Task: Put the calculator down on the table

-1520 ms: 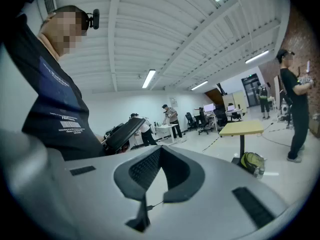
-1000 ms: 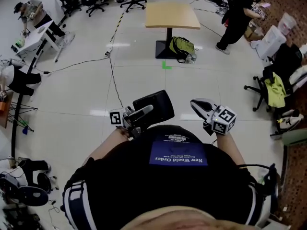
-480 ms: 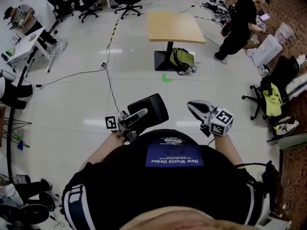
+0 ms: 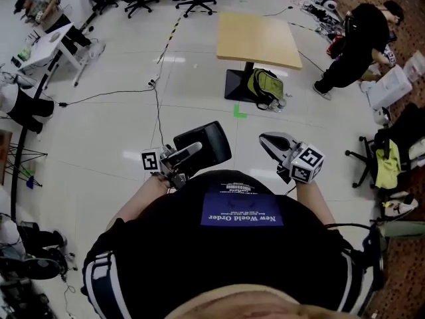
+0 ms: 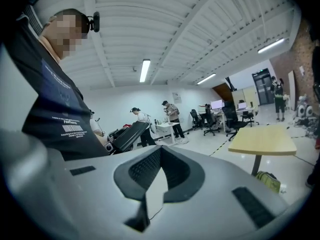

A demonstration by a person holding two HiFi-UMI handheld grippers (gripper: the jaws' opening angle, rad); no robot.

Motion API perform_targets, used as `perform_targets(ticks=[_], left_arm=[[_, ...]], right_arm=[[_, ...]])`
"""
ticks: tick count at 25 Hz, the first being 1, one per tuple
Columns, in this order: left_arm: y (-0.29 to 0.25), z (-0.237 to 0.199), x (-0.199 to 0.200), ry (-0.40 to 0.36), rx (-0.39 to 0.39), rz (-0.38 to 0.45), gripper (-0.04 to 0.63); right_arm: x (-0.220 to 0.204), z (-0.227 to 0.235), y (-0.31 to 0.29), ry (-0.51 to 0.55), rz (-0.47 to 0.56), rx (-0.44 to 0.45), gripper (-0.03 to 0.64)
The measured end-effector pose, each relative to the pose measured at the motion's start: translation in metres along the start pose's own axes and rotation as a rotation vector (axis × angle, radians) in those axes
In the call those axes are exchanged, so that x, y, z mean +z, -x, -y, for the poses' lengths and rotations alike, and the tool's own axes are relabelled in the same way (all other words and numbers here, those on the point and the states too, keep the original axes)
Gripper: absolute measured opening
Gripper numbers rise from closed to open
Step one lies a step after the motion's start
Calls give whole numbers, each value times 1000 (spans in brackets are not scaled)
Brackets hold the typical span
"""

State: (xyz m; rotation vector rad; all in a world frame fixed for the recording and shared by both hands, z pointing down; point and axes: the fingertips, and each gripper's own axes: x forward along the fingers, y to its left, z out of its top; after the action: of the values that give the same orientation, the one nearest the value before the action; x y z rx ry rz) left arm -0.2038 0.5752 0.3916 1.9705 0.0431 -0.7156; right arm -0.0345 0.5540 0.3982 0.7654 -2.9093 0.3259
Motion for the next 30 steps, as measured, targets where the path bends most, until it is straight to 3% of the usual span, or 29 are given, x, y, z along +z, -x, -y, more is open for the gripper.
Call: perform_targets(ticks=[4,11,14,18,21,25,30], left_arm=[[-67,-21,33,-69,-15,61,120],[-146,-79,45,-142,35,-48,120],[-154,-99,62,-136,54,-43,120],[-161,-139,91,-86,49,-46,120],[-170,-157,132,-60,0,-69,120],[-186,-179,215,16,-63,-121,120],[-174,-203,313,-46,-83,-207,120]], right_arm=[[31,71,7,45,-12,73,-15],[48,167,17,19,16,107,-15],[37,185,10,16,2,124,-15],[37,225,-4,-22,-7,82,-15],[47,252,-25,1,-18,39,-15],[81,301,-67,26,-4,-58,-15],[105,350,-125,7,6,-153,-15]])
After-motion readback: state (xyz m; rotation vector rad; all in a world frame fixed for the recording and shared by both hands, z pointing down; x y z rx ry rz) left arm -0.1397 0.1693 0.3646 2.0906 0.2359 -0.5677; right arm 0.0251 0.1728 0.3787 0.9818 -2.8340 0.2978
